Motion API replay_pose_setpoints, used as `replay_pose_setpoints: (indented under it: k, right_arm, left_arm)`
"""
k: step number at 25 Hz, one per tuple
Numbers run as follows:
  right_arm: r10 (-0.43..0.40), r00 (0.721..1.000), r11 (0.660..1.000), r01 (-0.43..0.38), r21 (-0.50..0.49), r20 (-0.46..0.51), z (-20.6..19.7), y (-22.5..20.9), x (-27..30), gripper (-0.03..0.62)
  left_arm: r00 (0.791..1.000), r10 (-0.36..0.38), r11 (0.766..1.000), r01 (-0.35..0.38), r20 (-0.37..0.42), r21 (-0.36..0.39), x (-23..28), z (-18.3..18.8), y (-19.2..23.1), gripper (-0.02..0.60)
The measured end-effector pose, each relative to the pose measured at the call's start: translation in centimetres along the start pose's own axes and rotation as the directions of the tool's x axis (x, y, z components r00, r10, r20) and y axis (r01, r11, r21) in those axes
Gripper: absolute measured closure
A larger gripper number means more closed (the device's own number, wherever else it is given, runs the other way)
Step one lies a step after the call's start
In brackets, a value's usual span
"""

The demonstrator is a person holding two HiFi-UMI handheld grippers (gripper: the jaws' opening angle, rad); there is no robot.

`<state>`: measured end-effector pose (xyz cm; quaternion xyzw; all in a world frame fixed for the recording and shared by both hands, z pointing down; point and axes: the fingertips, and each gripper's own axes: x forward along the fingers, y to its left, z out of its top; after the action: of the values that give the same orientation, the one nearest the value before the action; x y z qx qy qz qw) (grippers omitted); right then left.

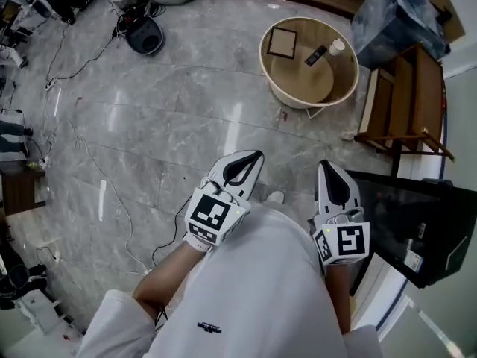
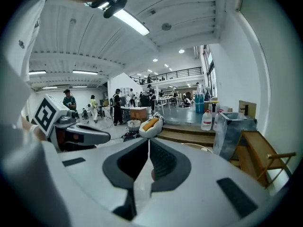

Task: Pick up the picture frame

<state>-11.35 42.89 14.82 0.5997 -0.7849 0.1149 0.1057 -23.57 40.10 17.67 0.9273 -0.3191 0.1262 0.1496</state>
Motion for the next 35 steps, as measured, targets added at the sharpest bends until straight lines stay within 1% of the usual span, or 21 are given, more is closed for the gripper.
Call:
replay_pose_setpoints:
  k: [2, 4, 10, 13, 15, 17, 18, 22, 26, 30, 32, 35]
  right_arm:
    - [-0.021, 1.000, 1.000, 0.021, 0.004, 0.000, 0.2, 0.6, 0.5, 0.588]
    - [-0.030, 1.000, 1.000, 0.030, 0.009, 0.003, 0.3, 1.2, 1.4, 0.588]
    - [-0.042, 0.999, 0.999, 0.042, -0.005, -0.013, 0.4, 1.7, 4.0, 0.588]
    - [-0.029, 0.999, 1.000, 0.029, 0.009, -0.026, 0.4, 1.5, 5.7, 0.588]
    - [-0.044, 0.999, 0.999, 0.045, 0.027, -0.025, 0.7, 0.6, 7.1, 0.588]
    - [-0.070, 0.997, 0.996, 0.072, 0.053, -0.026, 1.0, -1.0, 8.7, 0.588]
    - [-0.070, 0.997, 0.995, 0.072, 0.069, -0.029, 1.0, -1.8, 9.7, 0.588]
    - [-0.026, 0.999, 0.992, 0.031, 0.119, -0.041, 0.4, -6.3, 14.4, 0.588]
    - [0.016, 0.997, 0.989, -0.006, 0.149, -0.069, 0.2, -12.2, 18.9, 0.588]
    - [0.069, 0.994, 0.989, -0.057, 0.137, -0.081, 2.2, -18.1, 24.3, 0.588]
    - [0.101, 0.991, 0.987, -0.089, 0.135, -0.086, 3.0, -20.9, 26.6, 0.586]
    - [0.132, 0.989, 0.981, -0.121, 0.152, -0.064, 4.3, -24.9, 29.7, 0.588]
  left_arm:
    - [1.000, -0.022, 1.000, 0.022, 0.005, 0.001, -0.5, 0.2, 0.8, 0.578]
    - [1.000, -0.028, 1.000, 0.027, 0.013, 0.012, -1.0, 0.5, 2.0, 0.578]
    - [1.000, -0.011, 1.000, 0.011, -0.002, 0.020, -0.8, 0.4, 5.7, 0.578]
    - [1.000, 0.000, 1.000, 0.000, -0.013, 0.018, -0.2, 0.5, 7.1, 0.578]
    - [1.000, 0.004, 1.000, -0.004, -0.024, 0.009, 0.7, 0.7, 8.0, 0.578]
    - [0.999, -0.002, 1.000, 0.002, -0.050, -0.004, 2.1, 0.5, 8.8, 0.577]
    - [0.998, -0.005, 1.000, 0.005, -0.067, -0.007, 3.0, 0.4, 9.2, 0.578]
    - [0.994, -0.004, 1.000, 0.005, -0.108, 0.007, 8.4, 1.0, 11.1, 0.578]
    - [0.990, 0.021, 1.000, -0.020, -0.138, 0.010, 15.2, 3.3, 13.0, 0.578]
    - [0.988, 0.048, 0.997, -0.040, -0.144, 0.062, 22.6, 7.6, 14.8, 0.578]
    - [0.984, 0.061, 0.996, -0.050, -0.167, 0.068, 26.0, 8.8, 15.1, 0.578]
    - [0.977, 0.089, 0.993, -0.073, -0.192, 0.089, 30.4, 10.1, 15.6, 0.578]
